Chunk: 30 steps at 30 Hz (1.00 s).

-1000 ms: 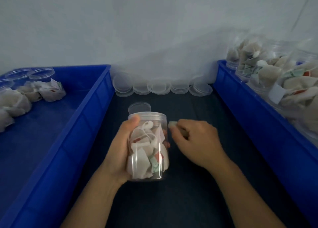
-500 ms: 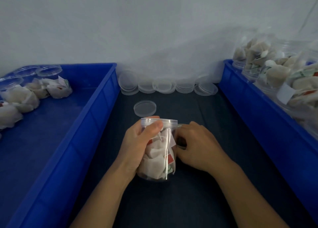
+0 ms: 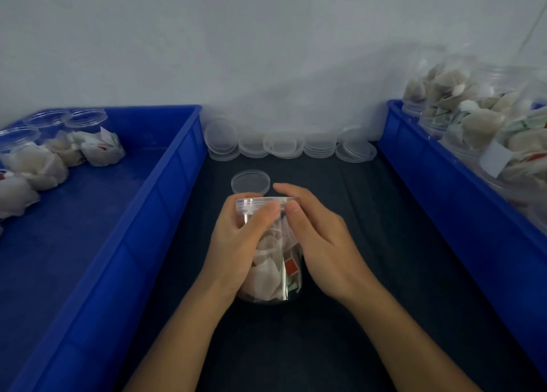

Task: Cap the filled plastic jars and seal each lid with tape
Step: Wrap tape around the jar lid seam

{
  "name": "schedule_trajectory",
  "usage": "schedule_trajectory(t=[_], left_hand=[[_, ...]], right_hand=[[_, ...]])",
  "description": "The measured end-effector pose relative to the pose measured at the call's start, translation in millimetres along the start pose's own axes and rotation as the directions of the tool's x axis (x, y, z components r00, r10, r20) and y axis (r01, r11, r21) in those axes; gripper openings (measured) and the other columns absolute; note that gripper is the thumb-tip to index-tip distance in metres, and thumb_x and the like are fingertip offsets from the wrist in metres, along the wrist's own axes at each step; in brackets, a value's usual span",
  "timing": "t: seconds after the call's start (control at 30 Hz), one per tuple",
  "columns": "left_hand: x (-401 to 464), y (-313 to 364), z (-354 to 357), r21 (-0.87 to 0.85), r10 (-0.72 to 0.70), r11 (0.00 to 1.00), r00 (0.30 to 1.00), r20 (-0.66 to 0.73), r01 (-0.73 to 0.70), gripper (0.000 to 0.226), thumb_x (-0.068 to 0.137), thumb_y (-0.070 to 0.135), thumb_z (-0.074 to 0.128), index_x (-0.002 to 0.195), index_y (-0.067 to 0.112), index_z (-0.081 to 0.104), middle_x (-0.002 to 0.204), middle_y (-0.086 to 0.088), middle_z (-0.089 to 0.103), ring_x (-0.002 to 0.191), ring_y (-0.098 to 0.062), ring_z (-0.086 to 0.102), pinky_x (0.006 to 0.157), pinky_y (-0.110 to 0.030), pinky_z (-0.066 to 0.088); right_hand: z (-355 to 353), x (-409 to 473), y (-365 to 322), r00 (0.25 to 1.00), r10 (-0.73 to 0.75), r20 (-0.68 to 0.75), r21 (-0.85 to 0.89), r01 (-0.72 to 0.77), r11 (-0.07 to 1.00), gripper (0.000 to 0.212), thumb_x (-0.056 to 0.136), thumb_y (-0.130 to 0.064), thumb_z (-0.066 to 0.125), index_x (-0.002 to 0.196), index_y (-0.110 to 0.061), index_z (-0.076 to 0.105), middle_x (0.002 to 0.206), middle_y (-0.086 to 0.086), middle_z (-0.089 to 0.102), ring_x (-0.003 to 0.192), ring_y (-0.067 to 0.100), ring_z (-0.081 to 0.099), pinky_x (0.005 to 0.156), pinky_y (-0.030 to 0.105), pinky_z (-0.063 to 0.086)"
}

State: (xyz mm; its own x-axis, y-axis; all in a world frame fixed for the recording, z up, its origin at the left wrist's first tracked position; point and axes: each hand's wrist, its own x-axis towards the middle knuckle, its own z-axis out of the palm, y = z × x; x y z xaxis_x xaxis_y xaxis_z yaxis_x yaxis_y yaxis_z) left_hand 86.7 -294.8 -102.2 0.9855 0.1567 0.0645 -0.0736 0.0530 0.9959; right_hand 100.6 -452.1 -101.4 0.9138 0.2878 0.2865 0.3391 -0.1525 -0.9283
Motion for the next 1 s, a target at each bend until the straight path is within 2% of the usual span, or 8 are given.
schedule_trajectory(t=[0.17, 0.3, 0.37, 0.47, 0.57, 0.73, 0.9, 1.0], left_hand=[[-1, 1, 1, -0.015, 0.017, 1.000, 1.000, 0.016, -0.017, 0.076, 0.063, 0.062, 0.081, 0.125, 0.023, 0.062, 0.106, 0.005, 0.078, 0.097, -0.018, 0.079, 0.071, -0.026, 0.063], [-4, 0, -3, -0.151, -0.003, 0.988, 0.997, 0.072, 0.014, 0.062, 0.089, 0.063, 0.060, 0.131, 0.018, 0.064, 0.115, -0.013, 0.077, 0.104, -0.032, 0.077, 0.083, -0.043, 0.065], [-5, -3, 0, -0.164, 0.032, 0.986, 0.998, 0.061, -0.021, 0.050, 0.096, 0.055, 0.051, 0.131, 0.021, 0.062, 0.112, -0.013, 0.077, 0.101, -0.032, 0.078, 0.076, -0.036, 0.064], [-6, -6, 7, -0.094, 0.091, 0.992, 0.994, 0.067, -0.085, 0.040, 0.096, 0.056, 0.053, 0.127, 0.032, 0.060, 0.109, -0.003, 0.076, 0.099, -0.026, 0.078, 0.073, -0.028, 0.062], [-6, -10, 10, -0.053, 0.123, 0.991, 0.990, 0.074, -0.119, 0.046, 0.090, 0.066, 0.052, 0.127, 0.040, 0.058, 0.110, 0.004, 0.075, 0.101, -0.022, 0.077, 0.073, -0.025, 0.062], [-6, -13, 9, -0.048, 0.147, 0.989, 0.986, 0.085, -0.143, 0.050, 0.091, 0.066, 0.049, 0.134, 0.041, 0.054, 0.111, 0.005, 0.074, 0.101, -0.020, 0.076, 0.074, -0.024, 0.062], [-6, -13, 8, -0.019, 0.143, 0.990, 0.985, 0.095, -0.142, 0.054, 0.089, 0.073, 0.046, 0.138, 0.049, 0.050, 0.116, 0.009, 0.073, 0.106, -0.020, 0.076, 0.080, -0.025, 0.062], [-8, -13, 8, -0.021, 0.143, 0.990, 0.982, 0.123, -0.142, 0.053, 0.091, 0.072, 0.045, 0.140, 0.051, 0.048, 0.119, 0.008, 0.073, 0.109, -0.021, 0.076, 0.083, -0.028, 0.062]], right_hand=[[0, -1, -2, 0.999, -0.005, -0.034, -0.005, 0.005, 1.000, 0.035, 0.108, -0.051, 0.043, 0.138, -0.043, 0.060, 0.125, -0.016, 0.071, 0.116, 0.008, 0.069, 0.097, 0.041, 0.059], [3, -2, -7, 0.999, 0.018, -0.038, 0.072, -0.015, 0.997, 0.035, 0.100, -0.059, 0.048, 0.123, -0.039, 0.065, 0.112, -0.008, 0.074, 0.104, 0.014, 0.074, 0.087, 0.038, 0.063], [7, -3, -9, 0.998, 0.015, -0.063, 0.090, -0.010, 0.996, 0.034, 0.094, -0.061, 0.055, 0.115, -0.037, 0.065, 0.106, -0.005, 0.073, 0.097, 0.015, 0.075, 0.079, 0.036, 0.064], [11, -4, -9, 0.992, 0.026, -0.121, 0.093, -0.015, 0.996, 0.031, 0.088, -0.062, 0.059, 0.109, -0.040, 0.062, 0.102, -0.005, 0.071, 0.094, 0.015, 0.073, 0.080, 0.041, 0.064], [10, -4, -7, 0.991, 0.037, -0.128, 0.110, -0.023, 0.994, 0.029, 0.089, -0.060, 0.054, 0.108, -0.039, 0.060, 0.098, -0.002, 0.070, 0.089, 0.015, 0.072, 0.075, 0.037, 0.063], [7, -4, -6, 0.994, 0.027, -0.103, 0.078, -0.019, 0.997, 0.024, 0.098, -0.050, 0.043, 0.111, -0.036, 0.058, 0.097, 0.000, 0.070, 0.089, 0.019, 0.072, 0.078, 0.048, 0.063], [8, -5, -5, 0.994, 0.012, -0.104, 0.055, -0.006, 0.998, 0.031, 0.093, -0.060, 0.050, 0.114, -0.039, 0.056, 0.102, -0.004, 0.069, 0.093, 0.016, 0.072, 0.077, 0.039, 0.063], [6, -4, -4, 0.996, 0.020, -0.089, 0.082, -0.013, 0.997, 0.028, 0.092, -0.057, 0.050, 0.112, -0.039, 0.056, 0.099, -0.004, 0.069, 0.090, 0.014, 0.072, 0.074, 0.034, 0.062]])
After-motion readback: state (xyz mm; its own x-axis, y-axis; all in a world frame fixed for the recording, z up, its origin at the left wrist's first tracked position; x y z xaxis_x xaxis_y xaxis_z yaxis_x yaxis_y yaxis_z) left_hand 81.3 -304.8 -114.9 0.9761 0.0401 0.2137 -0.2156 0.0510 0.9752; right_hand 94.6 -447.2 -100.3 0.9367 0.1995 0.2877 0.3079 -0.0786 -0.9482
